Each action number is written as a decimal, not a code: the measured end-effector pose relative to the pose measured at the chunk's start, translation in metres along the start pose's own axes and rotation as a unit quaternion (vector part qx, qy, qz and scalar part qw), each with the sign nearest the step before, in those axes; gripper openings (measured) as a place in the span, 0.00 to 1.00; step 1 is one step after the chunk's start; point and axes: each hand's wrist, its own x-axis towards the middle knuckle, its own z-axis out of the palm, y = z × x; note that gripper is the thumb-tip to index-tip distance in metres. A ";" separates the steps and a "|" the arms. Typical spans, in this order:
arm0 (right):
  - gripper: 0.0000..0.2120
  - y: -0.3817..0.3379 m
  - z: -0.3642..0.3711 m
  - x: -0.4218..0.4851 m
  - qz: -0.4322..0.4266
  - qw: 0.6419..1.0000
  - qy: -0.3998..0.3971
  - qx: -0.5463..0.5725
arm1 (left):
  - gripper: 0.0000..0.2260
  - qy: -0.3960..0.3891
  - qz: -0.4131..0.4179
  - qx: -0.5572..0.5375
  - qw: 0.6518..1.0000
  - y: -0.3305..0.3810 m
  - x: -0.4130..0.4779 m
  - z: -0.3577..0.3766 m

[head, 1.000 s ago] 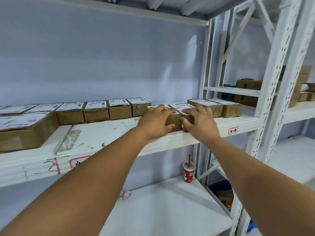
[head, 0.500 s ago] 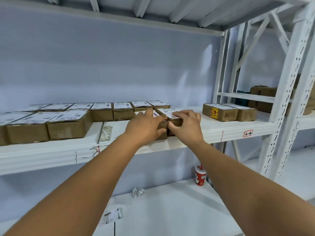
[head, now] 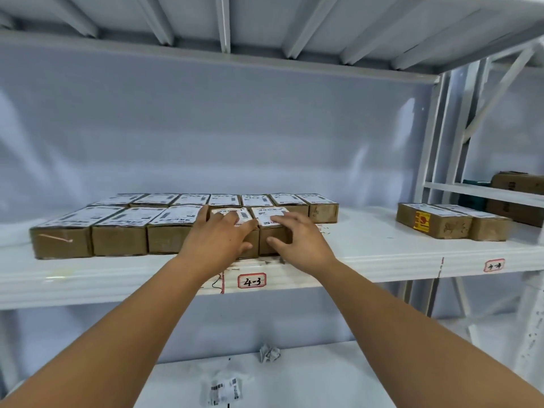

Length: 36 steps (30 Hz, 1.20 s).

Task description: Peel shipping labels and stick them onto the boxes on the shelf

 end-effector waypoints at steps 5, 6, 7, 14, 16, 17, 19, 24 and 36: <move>0.26 -0.002 0.007 0.004 -0.004 1.000 -0.014 0.018 | 0.23 0.000 -0.015 -0.023 1.000 -0.007 -0.003 0.008; 0.26 -0.001 0.007 0.004 -0.008 1.000 -0.017 0.020 | 0.22 0.000 -0.013 -0.024 1.000 -0.008 -0.004 0.008; 0.27 -0.001 0.007 0.005 -0.011 1.000 -0.019 0.021 | 0.22 0.001 -0.010 -0.027 1.000 -0.008 -0.004 0.009; 0.31 0.001 0.006 0.003 0.021 0.998 -0.036 0.057 | 0.22 0.038 -0.048 -0.113 0.992 -0.010 -0.006 0.025; 0.30 0.000 0.005 0.003 0.019 0.997 -0.042 0.068 | 0.25 0.082 -0.060 -0.149 0.984 -0.005 -0.009 0.032; 0.31 0.000 0.005 0.003 0.018 0.996 -0.043 0.072 | 0.26 0.106 -0.061 -0.161 0.979 -0.003 -0.010 0.035; 0.33 0.001 0.006 0.004 0.028 0.995 -0.042 0.083 | 0.25 0.139 -0.066 -0.171 0.973 -0.002 -0.011 0.039; 0.36 0.002 0.005 0.004 0.040 0.987 -0.039 0.150 | 0.23 0.238 -0.057 -0.164 0.955 0.003 -0.012 0.036; 0.19 0.107 -0.084 0.005 0.108 0.965 0.240 -0.014 | 0.20 0.249 0.112 -0.269 0.924 0.163 0.082 -0.036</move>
